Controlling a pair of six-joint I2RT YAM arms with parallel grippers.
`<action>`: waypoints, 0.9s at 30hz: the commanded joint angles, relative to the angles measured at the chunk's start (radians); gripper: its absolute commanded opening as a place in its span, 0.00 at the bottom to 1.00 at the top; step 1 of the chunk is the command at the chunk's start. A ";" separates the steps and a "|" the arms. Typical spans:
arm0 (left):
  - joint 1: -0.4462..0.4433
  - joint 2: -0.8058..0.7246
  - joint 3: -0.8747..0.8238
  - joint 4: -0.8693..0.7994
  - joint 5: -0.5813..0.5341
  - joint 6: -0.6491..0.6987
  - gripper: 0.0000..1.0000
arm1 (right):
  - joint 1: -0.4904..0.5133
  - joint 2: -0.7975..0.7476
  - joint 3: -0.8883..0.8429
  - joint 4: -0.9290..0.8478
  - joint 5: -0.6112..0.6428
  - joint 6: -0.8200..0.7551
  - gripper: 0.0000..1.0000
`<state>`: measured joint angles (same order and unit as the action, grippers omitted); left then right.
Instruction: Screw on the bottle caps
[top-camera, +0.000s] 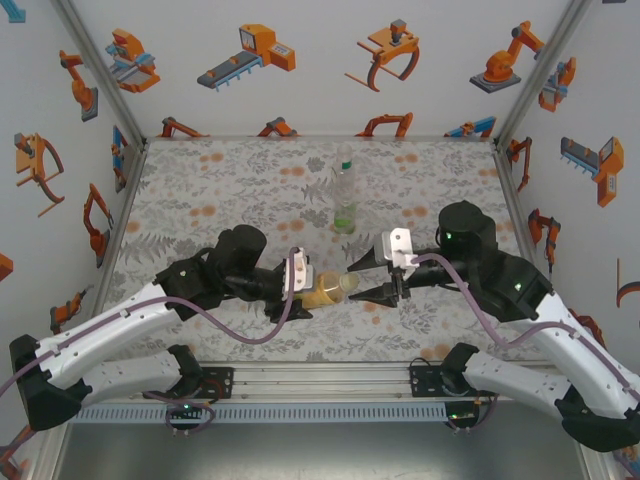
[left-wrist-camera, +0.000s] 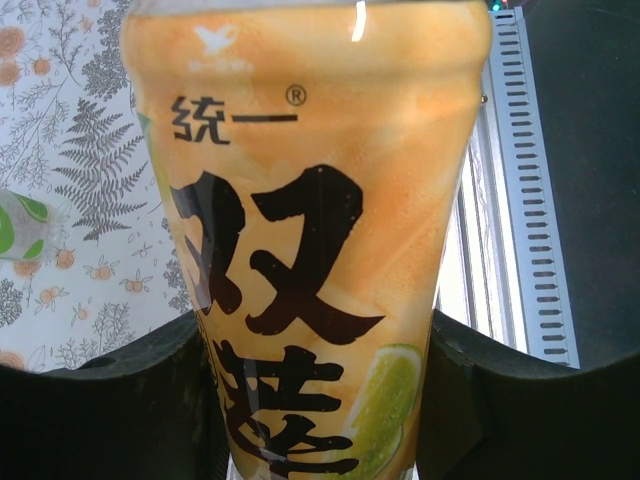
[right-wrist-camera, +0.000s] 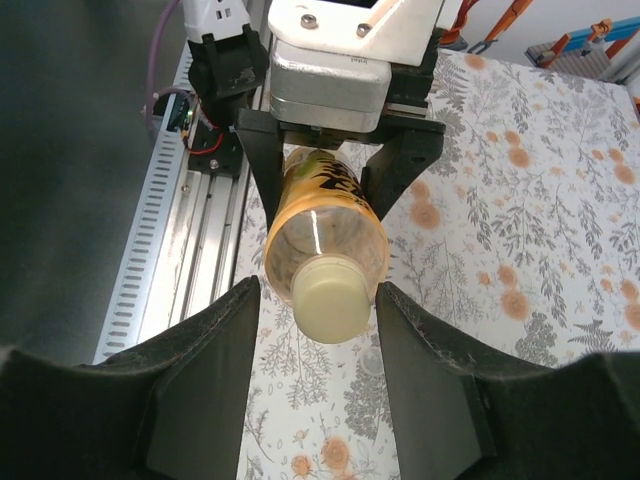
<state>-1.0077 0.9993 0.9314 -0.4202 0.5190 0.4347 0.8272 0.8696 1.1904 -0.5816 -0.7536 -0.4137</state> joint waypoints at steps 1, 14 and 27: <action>-0.005 -0.020 0.032 -0.003 0.032 0.009 0.00 | -0.001 0.001 -0.014 -0.010 0.014 -0.019 0.48; -0.005 -0.015 0.031 -0.006 0.033 0.011 0.00 | 0.000 0.009 -0.024 -0.003 -0.007 -0.017 0.37; -0.005 0.005 0.035 -0.014 0.011 0.013 0.00 | 0.000 -0.007 -0.111 0.234 0.199 0.700 0.00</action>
<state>-1.0065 0.9989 0.9314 -0.4480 0.5194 0.4332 0.8272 0.8646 1.1164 -0.4942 -0.6617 -0.0856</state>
